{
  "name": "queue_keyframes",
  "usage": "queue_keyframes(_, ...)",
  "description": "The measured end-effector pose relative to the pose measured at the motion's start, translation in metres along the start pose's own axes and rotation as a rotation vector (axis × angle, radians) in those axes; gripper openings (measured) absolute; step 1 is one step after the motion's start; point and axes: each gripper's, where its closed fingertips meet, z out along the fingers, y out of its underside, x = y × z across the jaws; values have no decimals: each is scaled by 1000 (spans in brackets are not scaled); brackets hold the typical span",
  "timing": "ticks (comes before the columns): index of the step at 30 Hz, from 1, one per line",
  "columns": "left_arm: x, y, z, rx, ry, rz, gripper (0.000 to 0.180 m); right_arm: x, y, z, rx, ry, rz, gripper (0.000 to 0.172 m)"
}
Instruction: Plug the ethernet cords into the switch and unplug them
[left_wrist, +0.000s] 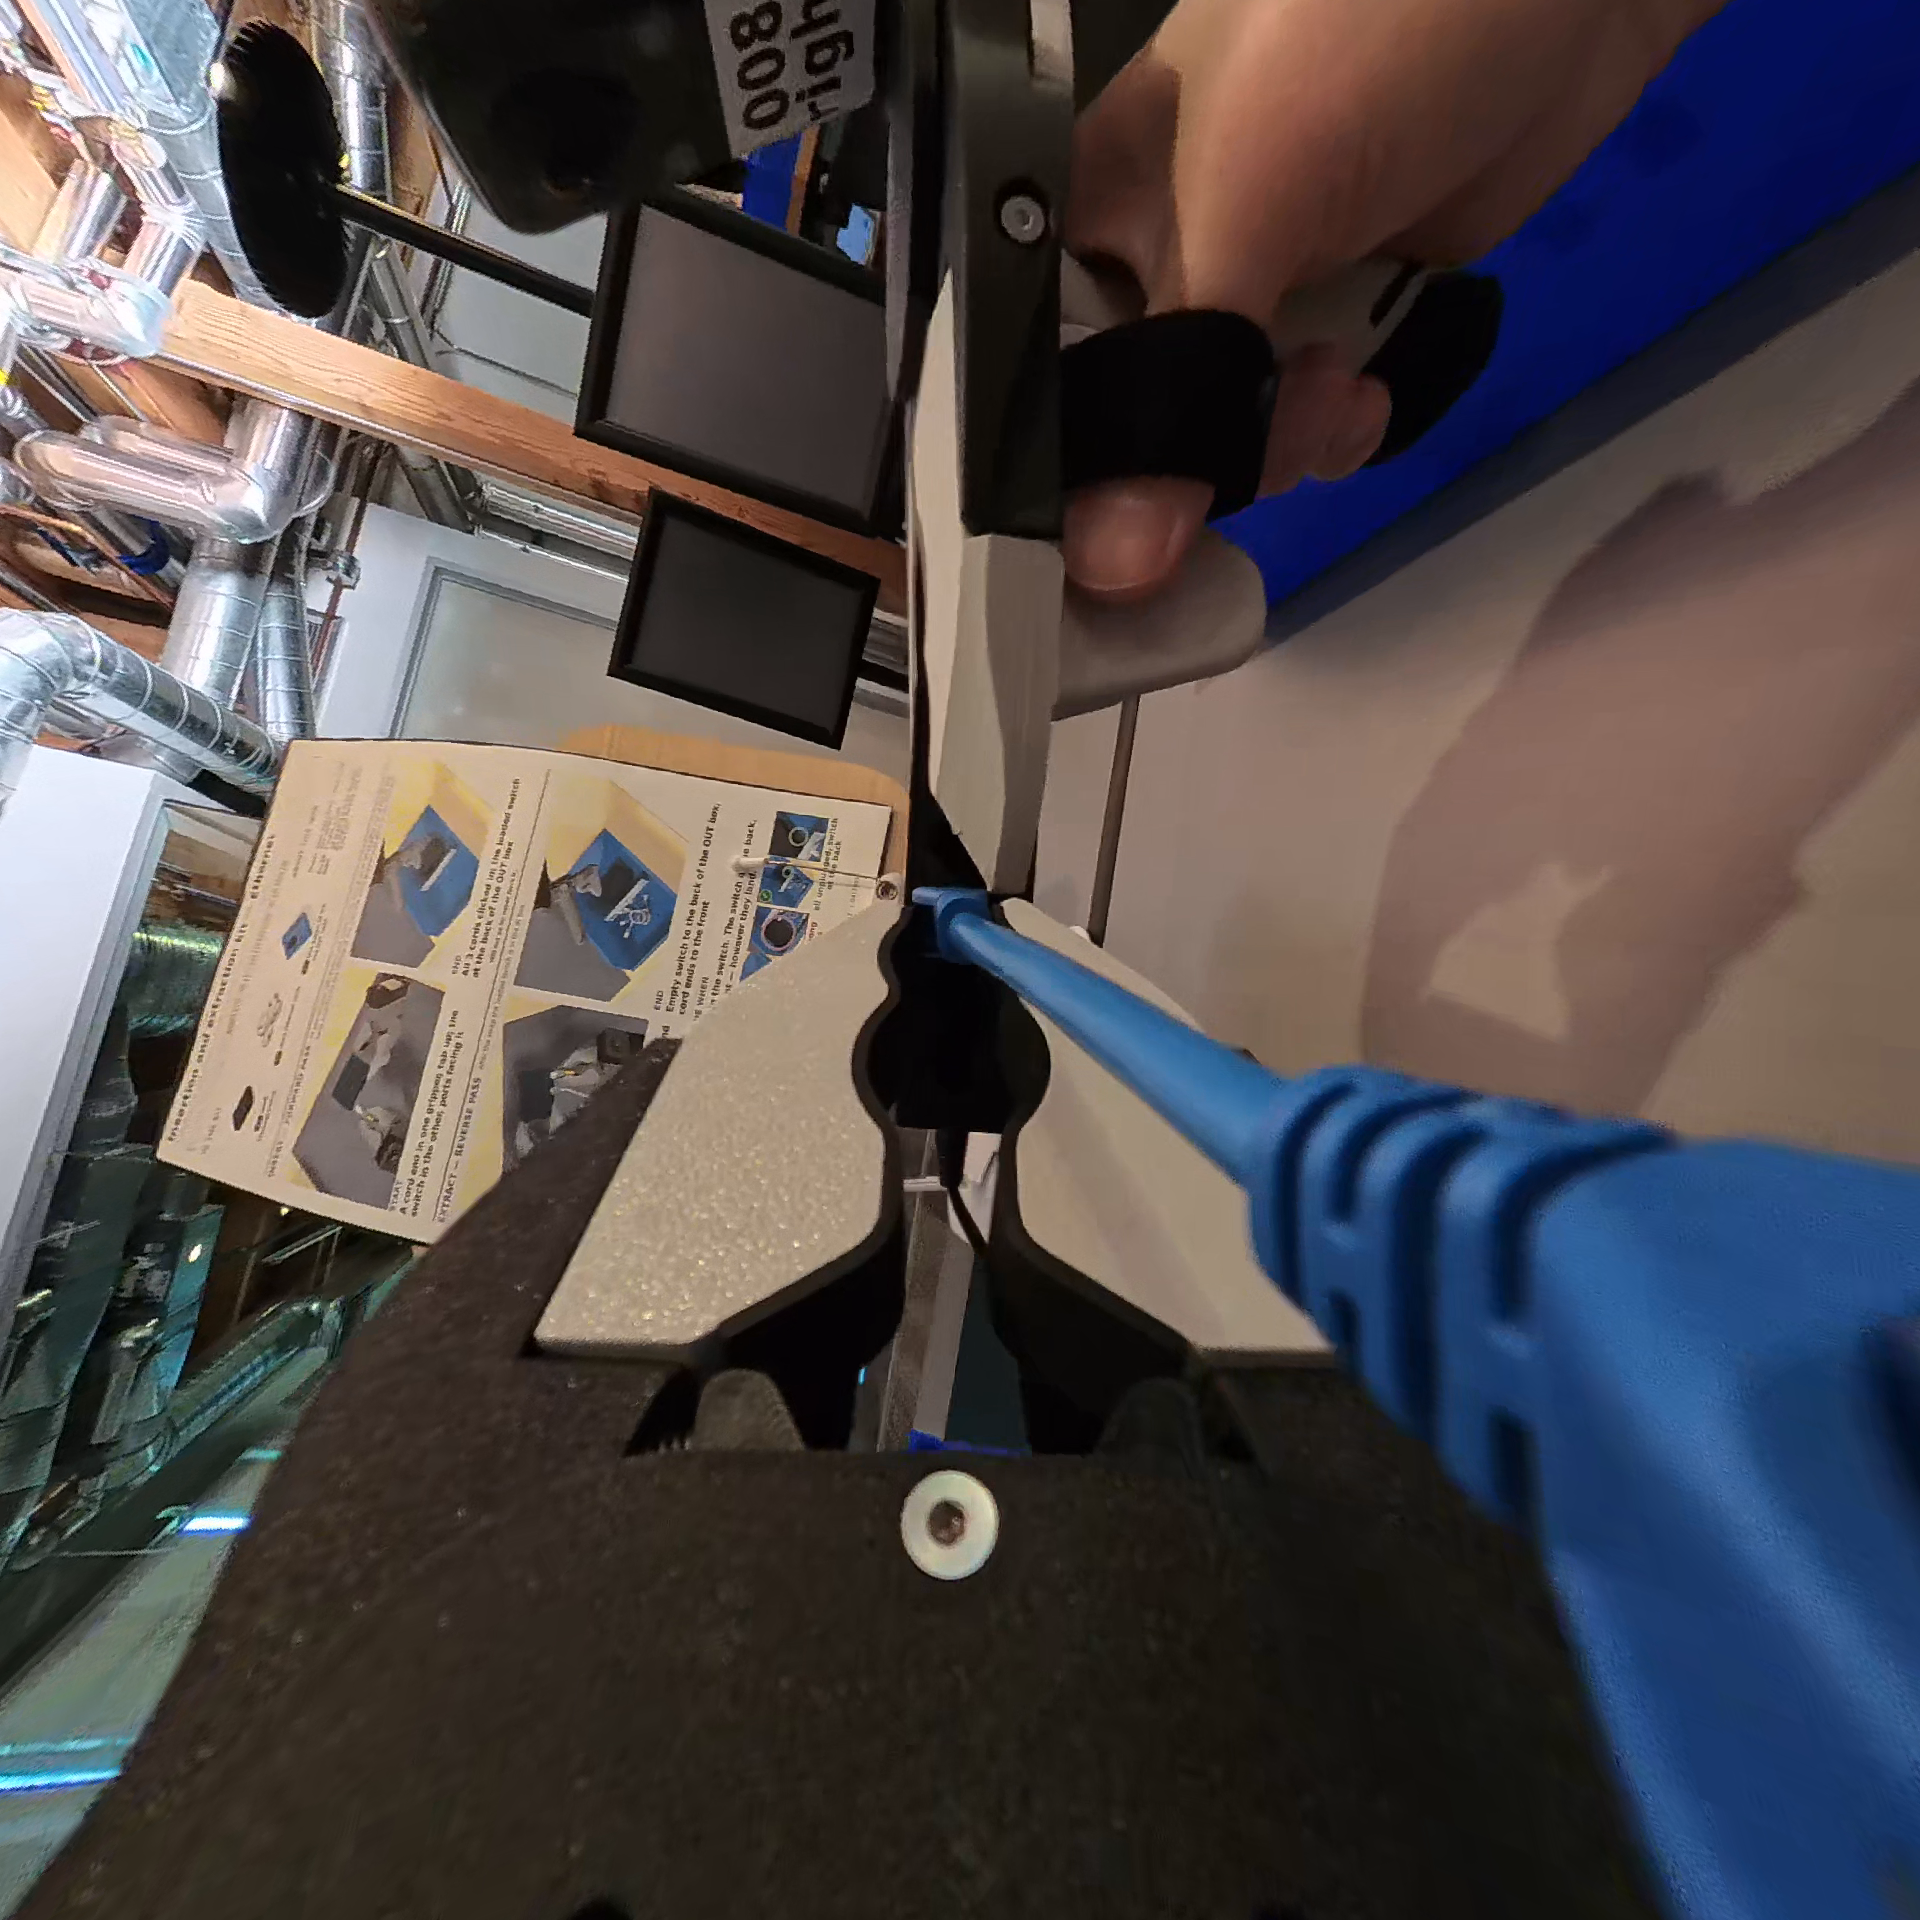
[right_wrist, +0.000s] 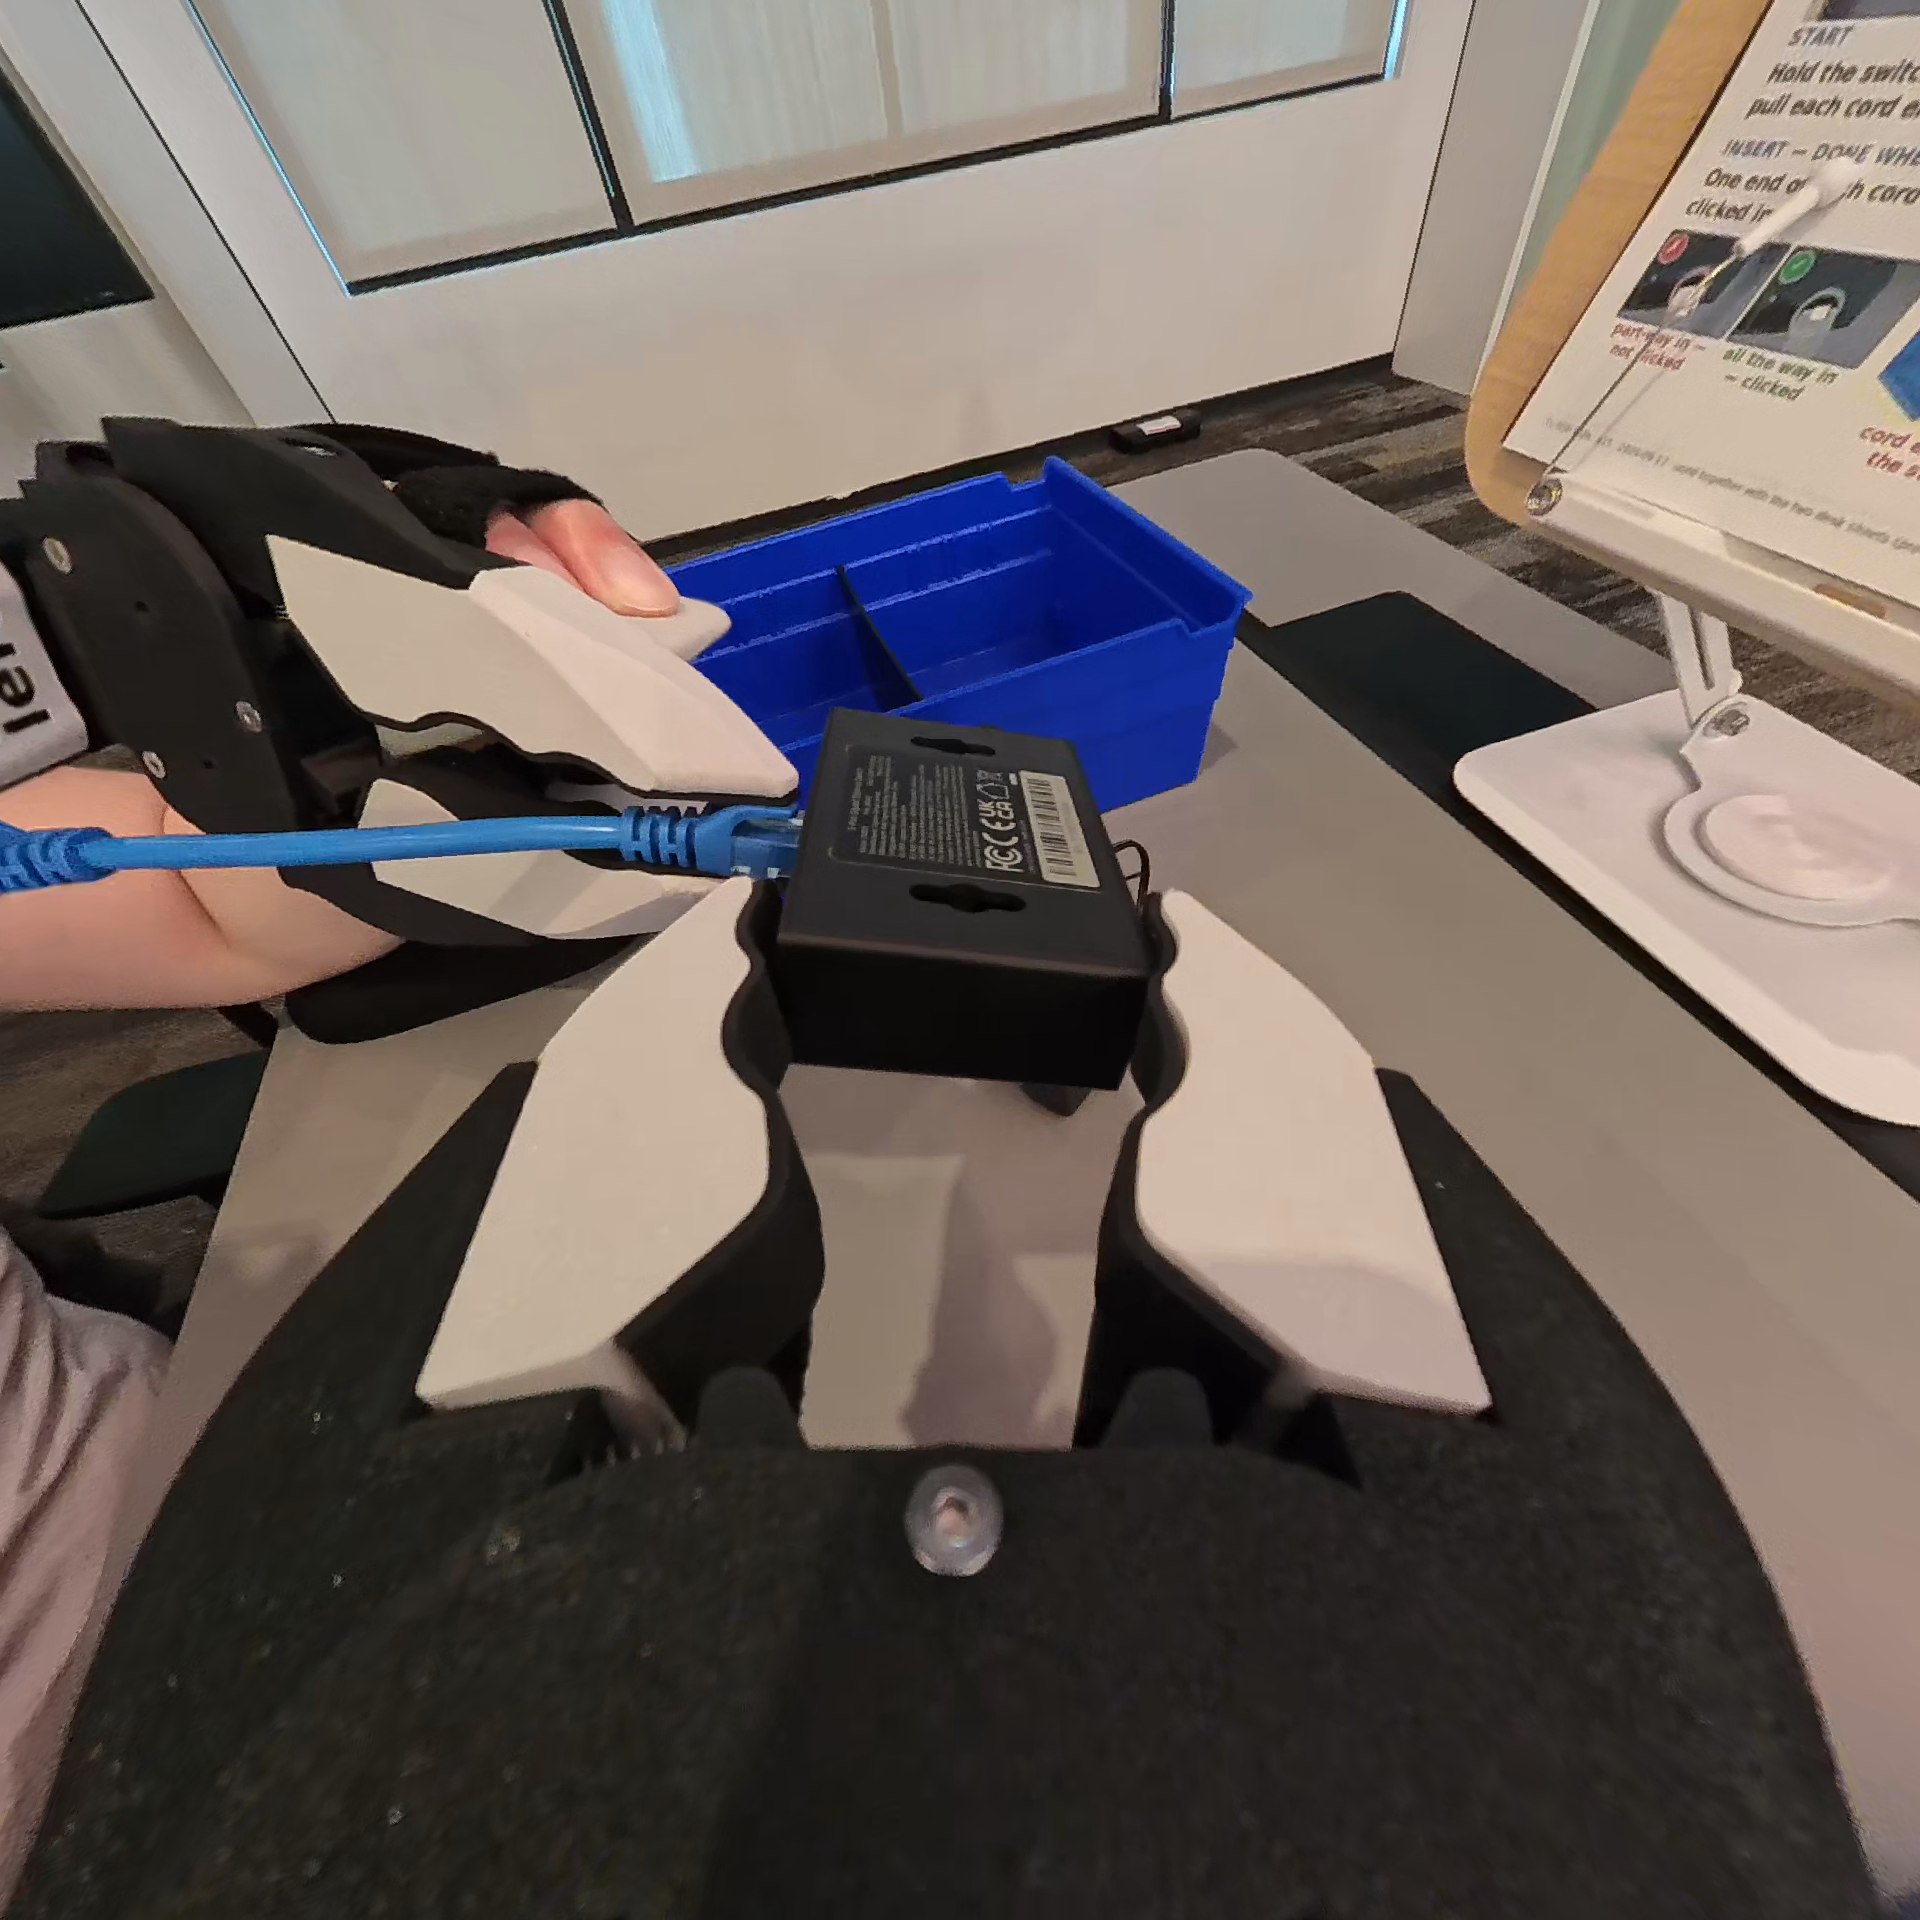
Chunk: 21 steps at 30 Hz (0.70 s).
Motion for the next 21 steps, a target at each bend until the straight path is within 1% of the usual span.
queue_keyframes(1,0,0,0,0,-1,-3,7,0,-1,0,6,3,-5,65)
queue_keyframes(2,1,1,1,-6,9,-2,7,1,1,1,-5,6,0,64)
queue_keyframes(3,3,3,1,-13,21,-5,11,2,4,1,-18,10,1,64)
queue_keyframes(9,10,9,5,-25,75,-42,12,6,12,5,-41,-2,-2,64)
queue_keyframes(14,11,10,4,-26,116,-82,12,7,11,5,-63,42,-66,65)
queue_keyframes(20,13,11,5,-92,69,42,12,8,12,5,-62,29,-33,64)
queue_keyframes(21,14,13,6,-106,66,56,12,10,12,5,-71,59,-63,64)
